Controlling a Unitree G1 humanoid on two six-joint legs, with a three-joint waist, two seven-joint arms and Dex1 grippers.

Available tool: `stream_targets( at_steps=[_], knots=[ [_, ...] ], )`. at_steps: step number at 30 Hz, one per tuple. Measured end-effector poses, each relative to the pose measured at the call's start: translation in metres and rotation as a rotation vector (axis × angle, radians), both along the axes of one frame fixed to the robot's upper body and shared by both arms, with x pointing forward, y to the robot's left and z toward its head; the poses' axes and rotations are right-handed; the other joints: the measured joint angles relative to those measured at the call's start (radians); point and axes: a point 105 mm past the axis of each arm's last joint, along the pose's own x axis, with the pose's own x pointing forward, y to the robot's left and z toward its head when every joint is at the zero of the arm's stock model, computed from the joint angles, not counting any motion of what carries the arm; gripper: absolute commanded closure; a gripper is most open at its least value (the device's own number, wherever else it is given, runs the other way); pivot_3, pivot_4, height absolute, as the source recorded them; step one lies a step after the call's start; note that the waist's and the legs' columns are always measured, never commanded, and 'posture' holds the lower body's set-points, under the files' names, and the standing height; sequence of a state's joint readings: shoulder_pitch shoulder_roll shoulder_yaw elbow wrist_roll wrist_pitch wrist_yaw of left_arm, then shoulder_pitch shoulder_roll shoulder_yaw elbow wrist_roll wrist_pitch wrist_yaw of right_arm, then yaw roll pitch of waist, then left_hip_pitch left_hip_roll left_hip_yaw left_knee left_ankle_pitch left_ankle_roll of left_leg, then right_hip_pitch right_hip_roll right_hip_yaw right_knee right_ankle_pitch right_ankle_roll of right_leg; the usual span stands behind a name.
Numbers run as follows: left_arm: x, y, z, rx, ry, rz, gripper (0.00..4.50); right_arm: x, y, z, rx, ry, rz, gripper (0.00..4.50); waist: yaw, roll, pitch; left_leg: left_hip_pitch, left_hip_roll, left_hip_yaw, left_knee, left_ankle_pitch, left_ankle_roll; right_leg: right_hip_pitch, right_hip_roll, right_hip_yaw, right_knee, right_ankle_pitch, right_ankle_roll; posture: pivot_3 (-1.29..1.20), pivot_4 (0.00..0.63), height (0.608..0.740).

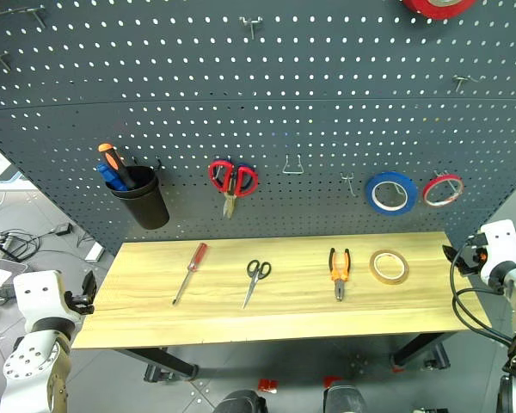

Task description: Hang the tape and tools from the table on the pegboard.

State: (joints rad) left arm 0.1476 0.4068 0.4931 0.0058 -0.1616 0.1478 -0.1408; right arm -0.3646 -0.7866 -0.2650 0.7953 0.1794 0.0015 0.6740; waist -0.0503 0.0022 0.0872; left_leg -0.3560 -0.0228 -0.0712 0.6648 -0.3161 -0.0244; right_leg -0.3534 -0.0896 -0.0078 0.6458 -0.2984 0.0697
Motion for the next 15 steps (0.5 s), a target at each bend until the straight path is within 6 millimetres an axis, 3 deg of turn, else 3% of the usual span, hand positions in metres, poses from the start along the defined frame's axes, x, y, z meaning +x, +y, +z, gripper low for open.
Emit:
stream_targets(
  at_steps=[15],
  knots=[
    [-0.0013,0.0011,-0.0006,0.005,0.002,0.014,1.60,-0.0022,0.0055,-0.0068,0.006,0.015,0.022,0.00,0.000,0.000,0.001,0.000,0.000,0.000,0.000,0.000,0.000,0.000,0.000,0.000,0.000,0.000,0.000,-0.08,0.096,0.740]
  ],
)
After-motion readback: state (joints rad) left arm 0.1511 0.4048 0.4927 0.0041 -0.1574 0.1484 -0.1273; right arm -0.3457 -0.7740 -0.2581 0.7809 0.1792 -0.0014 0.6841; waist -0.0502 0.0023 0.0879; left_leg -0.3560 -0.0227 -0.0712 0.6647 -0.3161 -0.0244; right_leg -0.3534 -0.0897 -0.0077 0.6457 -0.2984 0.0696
